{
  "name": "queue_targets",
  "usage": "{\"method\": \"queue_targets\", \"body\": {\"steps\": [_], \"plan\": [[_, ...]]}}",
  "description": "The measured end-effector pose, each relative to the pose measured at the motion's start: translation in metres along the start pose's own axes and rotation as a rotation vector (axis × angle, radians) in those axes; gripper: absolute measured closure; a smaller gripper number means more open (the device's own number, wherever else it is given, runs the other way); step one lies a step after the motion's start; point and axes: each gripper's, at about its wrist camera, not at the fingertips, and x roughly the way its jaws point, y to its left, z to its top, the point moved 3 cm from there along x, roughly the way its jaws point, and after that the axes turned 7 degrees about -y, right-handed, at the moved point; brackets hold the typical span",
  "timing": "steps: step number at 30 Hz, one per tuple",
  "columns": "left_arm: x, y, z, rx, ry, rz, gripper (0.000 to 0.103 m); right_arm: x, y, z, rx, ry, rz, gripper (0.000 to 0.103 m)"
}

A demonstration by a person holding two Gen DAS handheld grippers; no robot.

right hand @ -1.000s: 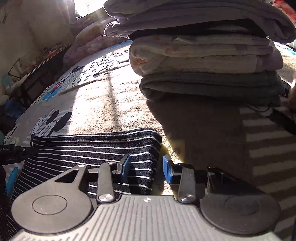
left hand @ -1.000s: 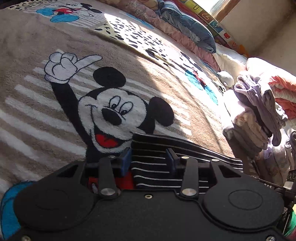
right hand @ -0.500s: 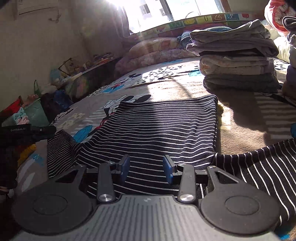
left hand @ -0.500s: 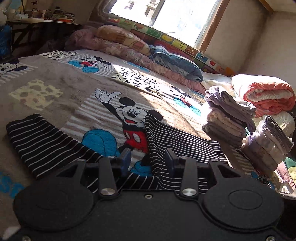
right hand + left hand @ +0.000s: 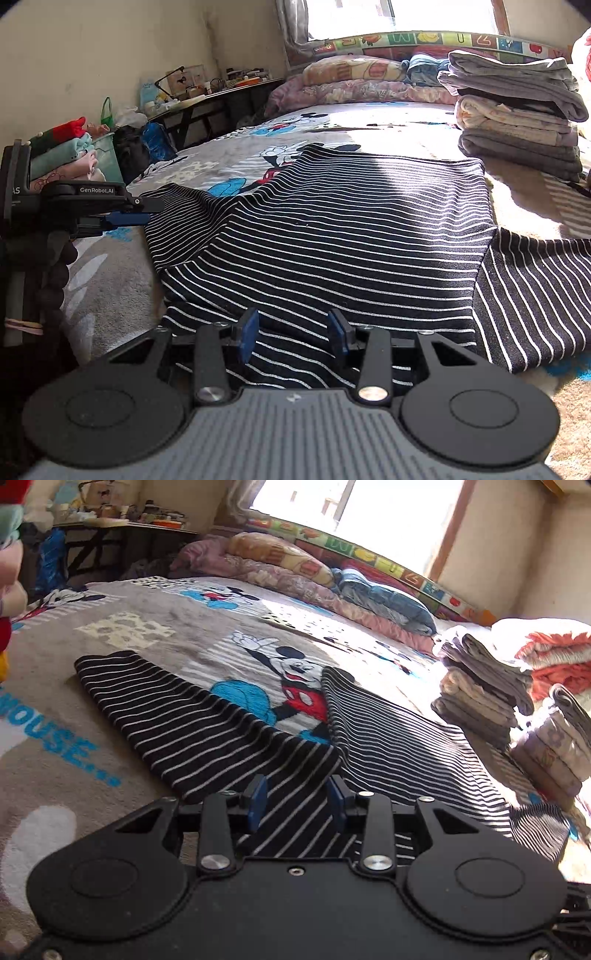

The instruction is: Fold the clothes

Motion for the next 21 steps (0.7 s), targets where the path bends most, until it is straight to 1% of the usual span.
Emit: {"method": "queue_targets", "body": {"steps": [1, 2, 3, 5, 9, 11, 14, 17, 21], "plan": [[0.003, 0.019, 0.008, -0.078, -0.013, 0.032, 0.068, 0.002, 0.004, 0.004, -0.014, -0.002, 0.008, 0.064], [0.007, 0.039, 0.017, -0.154, -0.034, 0.079, 0.068, 0.006, 0.008, 0.009, -0.029, -0.006, 0.018, 0.066], [0.011, 0.057, 0.024, -0.211, -0.055, 0.120, 0.068, 0.011, 0.015, 0.015, -0.050, -0.010, 0.032, 0.073], [0.018, 0.086, 0.034, -0.310, -0.081, 0.173, 0.068, 0.026, 0.027, 0.029, -0.076, -0.019, 0.053, 0.078], [0.036, 0.130, 0.049, -0.456, -0.126, 0.213, 0.068, 0.070, 0.047, 0.055, -0.075, -0.026, 0.095, 0.079], [0.045, 0.146, 0.054, -0.502, -0.136, 0.215, 0.068, 0.095, 0.052, 0.064, -0.050, -0.016, 0.107, 0.079], [0.062, 0.163, 0.061, -0.547, -0.141, 0.192, 0.068, 0.129, 0.052, 0.073, 0.013, -0.003, 0.104, 0.079], [0.077, 0.169, 0.069, -0.547, -0.136, 0.147, 0.068, 0.154, 0.035, 0.070, 0.166, 0.001, 0.073, 0.079], [0.097, 0.170, 0.077, -0.523, -0.102, 0.089, 0.068, 0.167, 0.021, 0.059, 0.266, 0.009, 0.039, 0.079]]}}
